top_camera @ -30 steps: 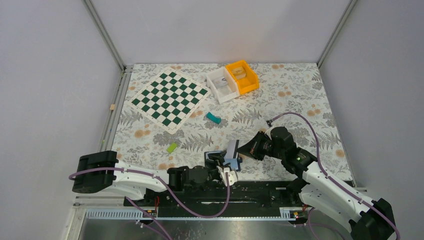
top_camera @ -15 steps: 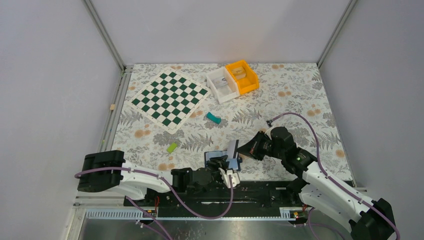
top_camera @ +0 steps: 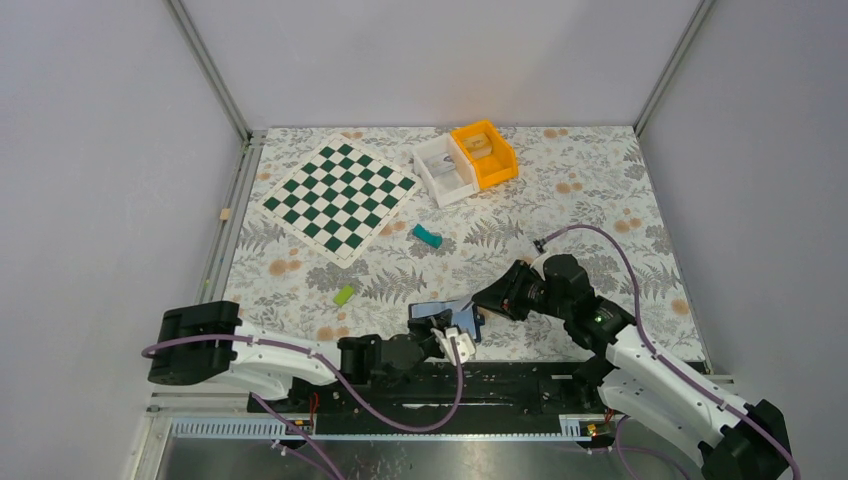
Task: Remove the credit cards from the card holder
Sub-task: Place the credit card in the storage box.
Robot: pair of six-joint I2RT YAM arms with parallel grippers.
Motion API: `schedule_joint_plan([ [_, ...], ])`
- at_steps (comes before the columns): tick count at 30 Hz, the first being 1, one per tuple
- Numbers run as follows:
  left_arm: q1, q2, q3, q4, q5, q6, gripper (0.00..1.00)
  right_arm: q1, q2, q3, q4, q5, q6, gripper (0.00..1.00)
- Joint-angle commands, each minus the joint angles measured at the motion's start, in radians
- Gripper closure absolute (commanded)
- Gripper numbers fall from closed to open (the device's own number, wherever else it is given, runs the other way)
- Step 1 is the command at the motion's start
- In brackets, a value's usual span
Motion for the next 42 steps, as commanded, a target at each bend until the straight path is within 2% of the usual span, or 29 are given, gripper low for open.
schedule_joint_plan([
  [1,0.009,-0.084,0.062,-0.104,-0.032,-0.183,1.0,-0.009,-0.042,0.013,0.027,0.018,-0.043,0.65],
  [5,0.064,-0.171,0.073,-0.228,0.059,-0.343,1.0,-0.009,-0.088,0.032,0.017,0.021,-0.151,0.52],
  [11,0.297,-0.333,0.081,-0.388,0.367,-0.725,1.0,-0.008,-0.204,0.047,0.018,0.076,-0.284,0.36],
  [14,0.406,-0.374,0.109,-0.477,0.469,-0.874,1.0,-0.009,-0.254,0.035,0.057,0.078,-0.336,0.32],
  [18,0.548,-0.354,0.166,-0.585,0.609,-1.024,1.0,-0.008,-0.297,-0.003,0.153,0.081,-0.335,0.3],
  [21,0.62,-0.352,0.204,-0.63,0.618,-1.086,1.0,-0.008,-0.303,-0.02,0.159,0.084,-0.321,0.29],
  [23,0.66,-0.378,0.195,-0.603,0.561,-1.162,1.0,-0.008,-0.289,-0.024,0.151,0.079,-0.312,0.28],
  [27,0.766,-0.414,0.164,-0.488,0.498,-1.245,1.0,-0.008,-0.26,-0.041,0.159,0.042,-0.284,0.14],
  [30,0.837,-0.341,0.269,-0.548,0.464,-1.233,1.0,-0.008,-0.247,-0.048,0.156,0.024,-0.281,0.02],
  [34,0.921,-0.178,0.436,-0.584,0.492,-1.217,1.0,-0.009,-0.243,-0.05,0.134,0.021,-0.273,0.01],
  [36,0.958,-0.106,0.495,-0.523,0.55,-1.187,1.0,-0.008,-0.243,-0.049,0.116,0.014,-0.264,0.0],
  [38,0.991,-0.017,0.557,-0.475,0.551,-1.211,1.0,-0.008,-0.25,-0.051,0.106,0.012,-0.254,0.0],
  [42,1.035,0.222,0.804,-0.543,0.601,-1.269,1.0,-0.008,-0.295,-0.077,0.059,0.033,-0.241,0.0],
])
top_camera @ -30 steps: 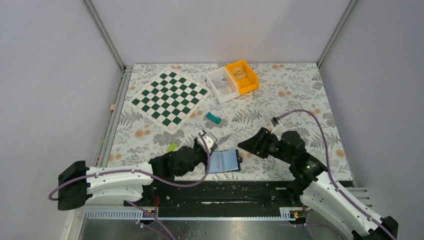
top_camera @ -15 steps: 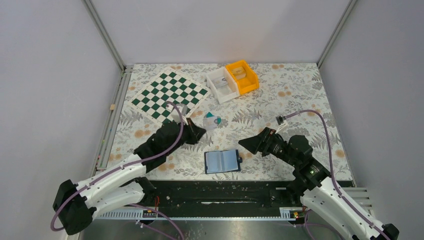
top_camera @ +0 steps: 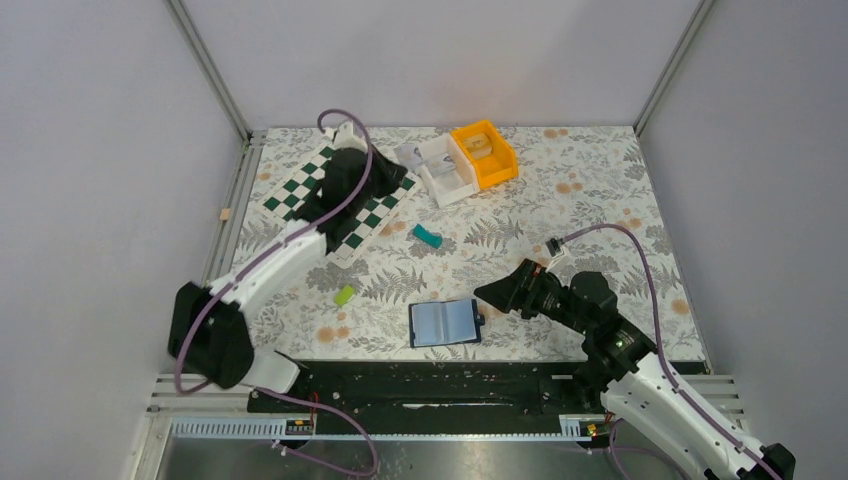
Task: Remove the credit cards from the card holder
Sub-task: Place the credit card in the storage box.
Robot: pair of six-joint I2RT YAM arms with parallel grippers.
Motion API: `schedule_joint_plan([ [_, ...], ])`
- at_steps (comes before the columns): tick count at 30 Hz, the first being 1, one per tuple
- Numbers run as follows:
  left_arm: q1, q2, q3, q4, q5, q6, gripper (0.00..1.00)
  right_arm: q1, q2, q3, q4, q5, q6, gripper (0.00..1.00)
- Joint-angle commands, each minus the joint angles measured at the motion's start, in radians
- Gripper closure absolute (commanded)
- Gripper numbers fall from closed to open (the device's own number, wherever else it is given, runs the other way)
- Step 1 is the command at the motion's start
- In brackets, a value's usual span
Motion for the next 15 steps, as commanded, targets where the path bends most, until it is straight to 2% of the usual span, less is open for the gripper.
schedule_joint_plan([
  [1,0.044,0.228,0.249,0.019,0.09,-0.059,1.0,-0.005,-0.051,-0.026,-0.029,0.005,0.018,0.01],
  [3,0.05,0.327,0.315,0.047,0.128,-0.077,1.0,-0.005,-0.07,-0.03,-0.044,0.012,0.009,0.0],
  [8,0.063,0.532,0.401,0.131,0.109,-0.176,1.0,-0.006,-0.091,-0.026,-0.078,0.005,-0.011,0.01],
  [15,0.068,0.687,0.481,0.156,0.066,-0.296,1.0,-0.005,-0.082,-0.01,-0.122,0.01,-0.05,0.0],
])
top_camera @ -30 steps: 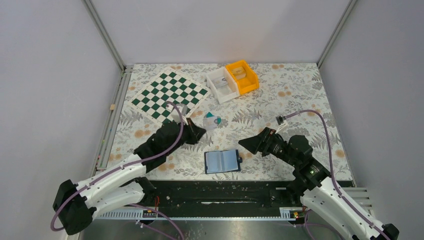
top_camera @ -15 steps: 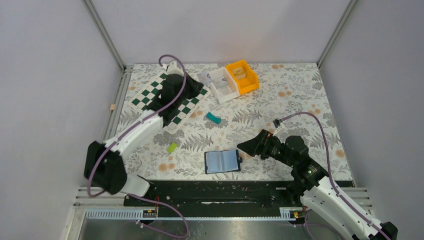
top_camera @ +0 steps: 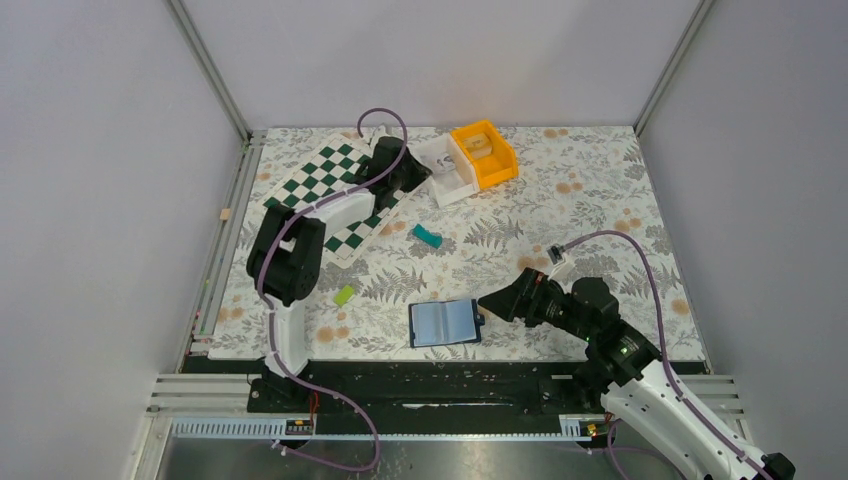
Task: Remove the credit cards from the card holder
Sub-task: Place the credit card in the storage box.
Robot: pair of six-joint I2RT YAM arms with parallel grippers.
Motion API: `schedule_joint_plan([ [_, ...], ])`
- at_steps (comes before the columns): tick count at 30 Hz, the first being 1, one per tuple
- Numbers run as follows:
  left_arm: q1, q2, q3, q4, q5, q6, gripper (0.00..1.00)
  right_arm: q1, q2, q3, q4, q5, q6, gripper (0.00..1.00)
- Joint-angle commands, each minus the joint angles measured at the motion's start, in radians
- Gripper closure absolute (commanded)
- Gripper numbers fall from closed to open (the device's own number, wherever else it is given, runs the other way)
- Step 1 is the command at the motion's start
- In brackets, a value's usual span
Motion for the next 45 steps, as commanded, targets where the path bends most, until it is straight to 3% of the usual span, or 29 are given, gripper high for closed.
schedule_joint_plan([
  [1,0.009,0.048,0.092,0.093,-0.027,-0.103,1.0,-0.006,0.003,0.009,0.008,0.003,-0.015,0.0],
  [14,0.012,0.229,0.294,0.032,-0.063,-0.147,1.0,-0.005,0.068,-0.006,0.062,0.019,-0.012,0.01],
  [45,0.018,0.358,0.426,-0.071,-0.097,-0.241,1.0,-0.005,0.136,0.011,0.104,0.012,-0.011,0.01],
])
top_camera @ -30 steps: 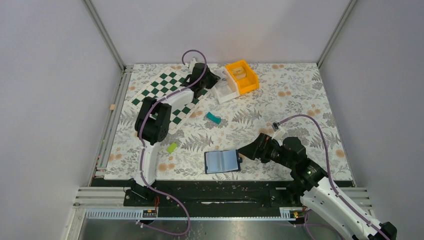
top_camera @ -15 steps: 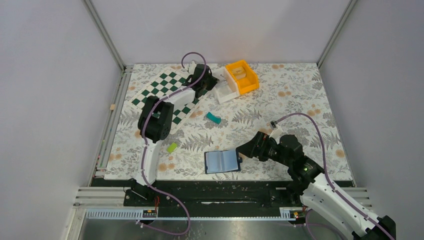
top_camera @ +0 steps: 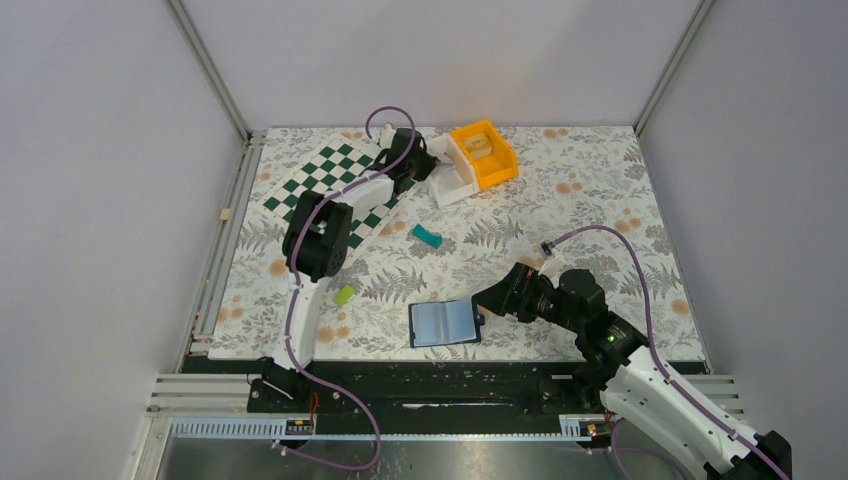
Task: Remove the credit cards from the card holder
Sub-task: Place the credit card in the storage box.
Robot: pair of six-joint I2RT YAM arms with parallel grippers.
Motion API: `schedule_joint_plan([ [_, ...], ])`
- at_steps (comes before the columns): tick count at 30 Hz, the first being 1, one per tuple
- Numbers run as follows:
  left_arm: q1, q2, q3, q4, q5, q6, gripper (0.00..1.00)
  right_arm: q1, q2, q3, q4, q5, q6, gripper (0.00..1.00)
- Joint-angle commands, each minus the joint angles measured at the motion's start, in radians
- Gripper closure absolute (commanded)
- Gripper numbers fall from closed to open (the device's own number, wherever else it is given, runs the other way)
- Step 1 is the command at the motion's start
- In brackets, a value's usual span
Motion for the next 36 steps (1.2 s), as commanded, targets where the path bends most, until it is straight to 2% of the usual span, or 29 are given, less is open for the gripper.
schedule_joint_plan([
  [1,0.008,0.016,0.055,0.017,-0.027,-0.011,1.0,-0.006,-0.003,0.016,0.03,0.012,-0.011,0.0],
  [24,0.009,0.056,0.09,0.011,-0.08,0.046,0.99,-0.005,0.011,0.036,0.007,0.024,-0.04,0.0],
  [36,0.008,0.051,0.099,-0.001,-0.059,0.033,0.83,-0.005,-0.005,0.054,-0.015,0.046,-0.052,0.01],
])
